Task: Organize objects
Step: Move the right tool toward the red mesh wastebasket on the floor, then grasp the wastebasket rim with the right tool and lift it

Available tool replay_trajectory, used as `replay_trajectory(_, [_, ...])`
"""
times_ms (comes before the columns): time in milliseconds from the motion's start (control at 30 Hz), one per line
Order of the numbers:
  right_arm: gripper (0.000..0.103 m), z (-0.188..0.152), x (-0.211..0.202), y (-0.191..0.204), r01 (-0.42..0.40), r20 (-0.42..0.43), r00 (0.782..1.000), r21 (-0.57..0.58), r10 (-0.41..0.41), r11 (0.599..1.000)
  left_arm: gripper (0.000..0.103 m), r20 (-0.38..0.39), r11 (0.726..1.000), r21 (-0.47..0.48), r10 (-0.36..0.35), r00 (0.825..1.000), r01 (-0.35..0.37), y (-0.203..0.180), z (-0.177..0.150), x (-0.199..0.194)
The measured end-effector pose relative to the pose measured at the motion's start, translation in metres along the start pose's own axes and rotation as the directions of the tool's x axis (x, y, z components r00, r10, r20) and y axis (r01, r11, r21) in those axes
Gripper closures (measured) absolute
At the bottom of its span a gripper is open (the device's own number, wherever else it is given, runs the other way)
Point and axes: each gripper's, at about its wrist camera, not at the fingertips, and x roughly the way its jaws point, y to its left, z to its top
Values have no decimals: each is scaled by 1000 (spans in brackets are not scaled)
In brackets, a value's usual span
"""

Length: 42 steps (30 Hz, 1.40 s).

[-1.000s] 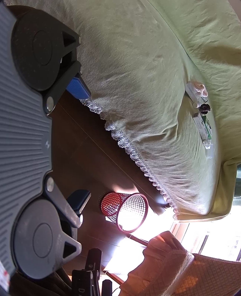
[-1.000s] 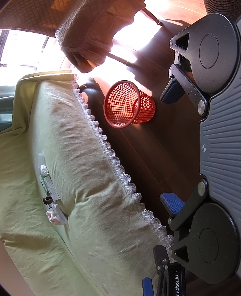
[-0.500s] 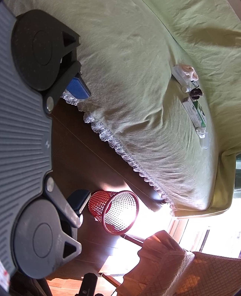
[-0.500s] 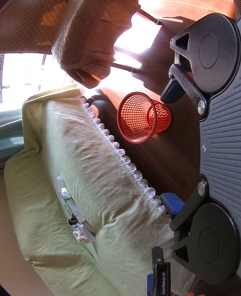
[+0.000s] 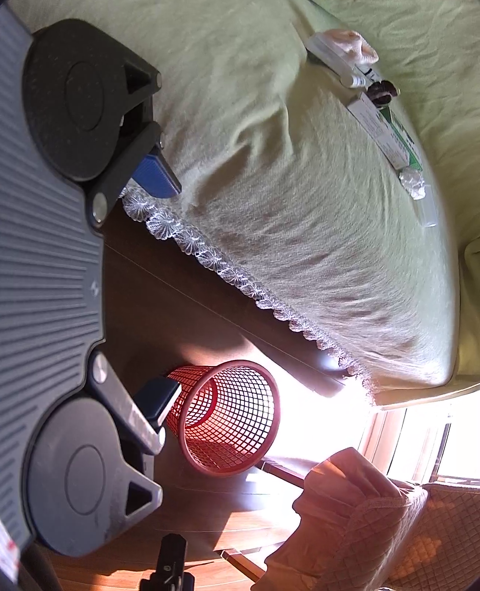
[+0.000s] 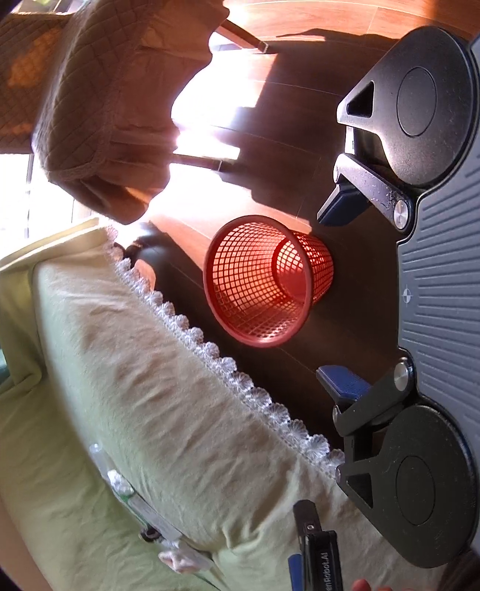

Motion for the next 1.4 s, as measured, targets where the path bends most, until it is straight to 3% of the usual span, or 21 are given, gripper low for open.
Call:
replay_trajectory(167, [47, 5, 53, -36, 9, -27, 1000, 188, -4, 982, 1, -11, 1000, -5, -13, 1000, 13, 1, 9, 50])
replay_trajectory(267, [51, 3, 79, -54, 13, -43, 999, 255, -2, 967, 1, -16, 1000, -21, -13, 1000, 13, 3, 6, 78])
replay_trajectory(400, [69, 2, 106, -78, 3, -43, 999, 330, 12, 944, 1, -52, 999, -44, -8, 999, 6, 7, 3, 114])
replay_trajectory(633, [70, -3, 145, -101, -13, -63, 997, 449, 46, 894, 1, -74, 999, -36, -6, 997, 3, 13, 3, 147])
replay_trajectory(867, [71, -3, 173, -110, 24, -75, 997, 503, 16, 864, 1, -93, 999, -34, 6, 996, -9, 15, 6, 174])
replay_trajectory(1100, [82, -5, 193, -117, 19, -78, 996, 584, 32, 812, 1, -102, 998, -64, -32, 994, 26, 14, 10, 188])
replay_trajectory(1133, [89, -5, 196, -117, 11, -75, 996, 599, 43, 801, 1, -104, 998, -57, -36, 994, 30, 12, 10, 191])
replay_trajectory(1267, [92, 1, 197, -116, 53, -102, 995, 659, 19, 750, 1, -155, 999, -14, -34, 987, 32, 9, 6, 210])
replay_trajectory(1333, [94, 9, 194, -114, 57, -112, 993, 686, 28, 726, 1, -190, 998, -49, -47, 981, 38, 13, 7, 216])
replay_trajectory(1400, [97, 24, 186, -109, 82, -133, 991, 679, 12, 729, 2, -213, 994, -103, -65, 975, 44, 18, 8, 216])
